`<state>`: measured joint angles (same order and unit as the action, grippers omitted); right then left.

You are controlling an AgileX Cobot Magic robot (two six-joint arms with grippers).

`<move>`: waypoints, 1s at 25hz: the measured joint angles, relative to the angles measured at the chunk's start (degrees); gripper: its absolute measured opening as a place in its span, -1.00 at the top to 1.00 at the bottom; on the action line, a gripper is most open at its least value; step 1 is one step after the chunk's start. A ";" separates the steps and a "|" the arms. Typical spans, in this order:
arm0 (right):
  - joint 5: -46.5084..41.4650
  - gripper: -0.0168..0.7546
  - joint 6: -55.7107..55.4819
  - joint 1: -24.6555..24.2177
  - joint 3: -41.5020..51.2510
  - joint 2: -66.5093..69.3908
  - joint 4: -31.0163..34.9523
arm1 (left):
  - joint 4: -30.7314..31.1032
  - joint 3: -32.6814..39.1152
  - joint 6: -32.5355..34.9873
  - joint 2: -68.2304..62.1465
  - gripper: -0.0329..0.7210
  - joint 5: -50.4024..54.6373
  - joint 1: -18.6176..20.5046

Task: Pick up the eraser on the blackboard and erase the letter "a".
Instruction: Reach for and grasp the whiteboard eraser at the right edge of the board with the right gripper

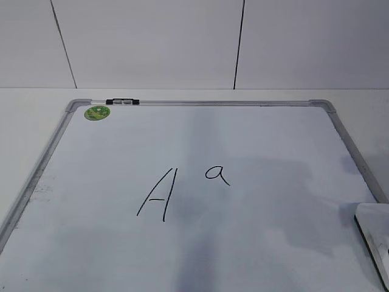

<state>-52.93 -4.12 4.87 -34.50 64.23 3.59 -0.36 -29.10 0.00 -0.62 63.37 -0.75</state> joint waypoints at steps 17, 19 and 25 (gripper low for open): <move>3.57 -0.80 0.20 0.00 -0.31 6.67 0.00 | 0.00 0.00 0.00 0.00 0.29 0.00 0.00; 4.12 -0.80 0.20 0.00 -0.31 7.26 0.00 | 0.00 0.00 0.00 0.00 0.29 0.00 0.00; 5.52 -0.80 0.20 0.00 -0.53 8.82 0.00 | 0.00 0.00 0.00 0.00 0.29 0.00 0.00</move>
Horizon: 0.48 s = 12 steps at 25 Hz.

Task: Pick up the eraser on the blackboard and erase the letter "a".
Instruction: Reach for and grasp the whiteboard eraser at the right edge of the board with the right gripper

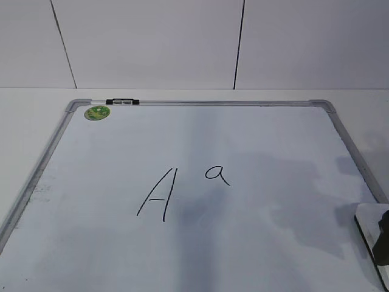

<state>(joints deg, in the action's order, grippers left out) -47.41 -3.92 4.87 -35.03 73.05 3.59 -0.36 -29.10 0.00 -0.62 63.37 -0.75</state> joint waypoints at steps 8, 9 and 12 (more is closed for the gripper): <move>0.08 -0.80 -1.01 0.00 -1.55 2.25 -1.53 | 0.00 0.00 0.00 0.00 0.29 0.00 0.00; 0.08 -0.80 -1.11 0.00 -1.65 2.50 -1.76 | 0.00 0.00 0.00 0.00 0.29 0.00 0.00; 0.08 -0.80 -1.71 0.00 -1.76 3.26 -2.22 | 0.00 0.00 0.00 0.00 0.29 0.00 0.00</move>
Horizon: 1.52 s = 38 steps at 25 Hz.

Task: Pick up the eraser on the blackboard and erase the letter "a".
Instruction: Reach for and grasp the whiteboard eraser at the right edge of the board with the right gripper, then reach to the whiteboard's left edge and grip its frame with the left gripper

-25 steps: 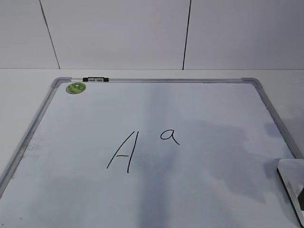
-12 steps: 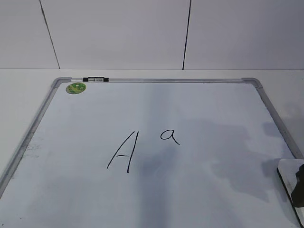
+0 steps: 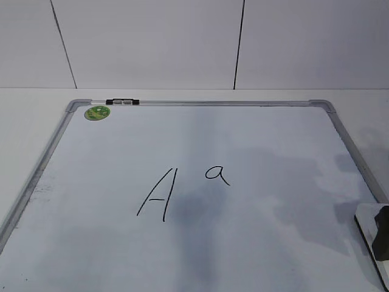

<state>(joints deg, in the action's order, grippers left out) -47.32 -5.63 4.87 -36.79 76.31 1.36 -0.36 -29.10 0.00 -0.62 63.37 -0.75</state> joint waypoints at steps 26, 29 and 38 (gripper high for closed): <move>2.69 -0.79 -0.25 0.00 -0.59 5.21 -0.11 | 0.00 0.00 0.00 0.00 0.29 0.00 0.00; 2.80 -0.79 -0.34 0.00 -0.59 5.21 -0.11 | 0.00 0.00 0.00 0.00 0.29 0.00 0.00; 4.02 -0.68 -0.34 0.00 -0.59 5.21 -0.11 | 0.00 0.00 0.00 0.00 0.29 0.00 0.00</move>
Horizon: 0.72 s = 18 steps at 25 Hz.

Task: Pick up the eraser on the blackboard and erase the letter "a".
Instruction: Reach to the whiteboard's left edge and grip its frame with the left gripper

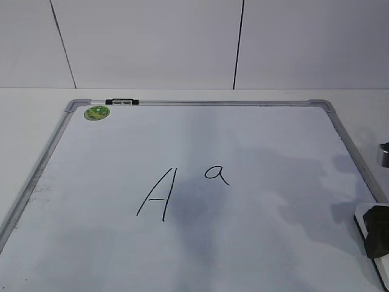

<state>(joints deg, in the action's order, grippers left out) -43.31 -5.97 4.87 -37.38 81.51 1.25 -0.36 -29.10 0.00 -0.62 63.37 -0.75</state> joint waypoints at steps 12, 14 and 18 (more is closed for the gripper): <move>0.03 -0.60 0.00 0.00 -0.03 0.28 -0.24 | 0.00 0.00 0.00 0.00 0.29 0.00 0.00; 0.03 -0.60 0.00 0.00 -0.13 1.17 -0.34 | 0.00 0.00 0.00 0.00 0.29 0.00 0.00; 0.03 -0.59 0.00 0.00 -0.13 2.60 -0.34 | 0.00 0.00 0.00 0.00 0.29 0.00 0.00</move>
<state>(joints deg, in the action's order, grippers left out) -43.28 -5.97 4.87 -37.51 84.12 0.91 -0.36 -29.10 0.00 -0.62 63.37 -0.75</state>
